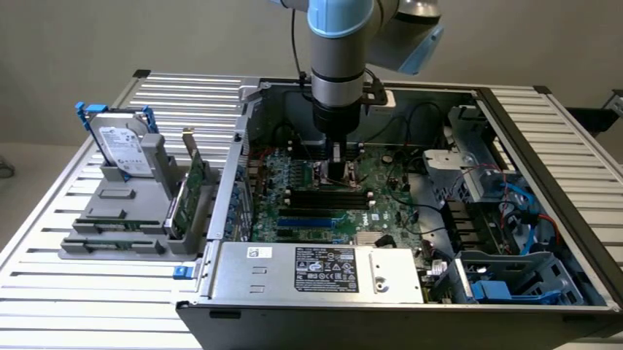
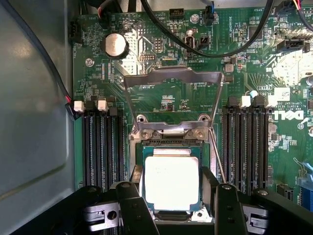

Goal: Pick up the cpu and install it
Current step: 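Place the cpu into insertion slot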

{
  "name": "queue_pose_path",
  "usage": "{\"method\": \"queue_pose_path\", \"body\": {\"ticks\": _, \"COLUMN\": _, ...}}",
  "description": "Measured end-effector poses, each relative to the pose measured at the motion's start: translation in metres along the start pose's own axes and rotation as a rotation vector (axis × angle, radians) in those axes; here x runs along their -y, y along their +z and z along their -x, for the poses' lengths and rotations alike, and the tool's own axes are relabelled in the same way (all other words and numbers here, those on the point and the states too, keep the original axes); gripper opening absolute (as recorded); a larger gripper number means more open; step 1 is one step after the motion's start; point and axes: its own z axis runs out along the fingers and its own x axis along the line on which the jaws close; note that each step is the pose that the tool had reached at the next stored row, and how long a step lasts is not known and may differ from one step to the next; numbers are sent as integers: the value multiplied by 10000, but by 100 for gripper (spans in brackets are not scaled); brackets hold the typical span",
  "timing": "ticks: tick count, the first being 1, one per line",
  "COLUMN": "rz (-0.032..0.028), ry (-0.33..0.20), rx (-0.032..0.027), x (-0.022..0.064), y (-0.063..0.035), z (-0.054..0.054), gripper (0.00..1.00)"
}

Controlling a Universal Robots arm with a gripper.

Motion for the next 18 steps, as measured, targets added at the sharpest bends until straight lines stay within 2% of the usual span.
{"method": "queue_pose_path", "body": {"ticks": 18, "rz": -8, "ry": -2, "rx": 2, "x": 5, "y": 68, "z": 19, "gripper": 55}}
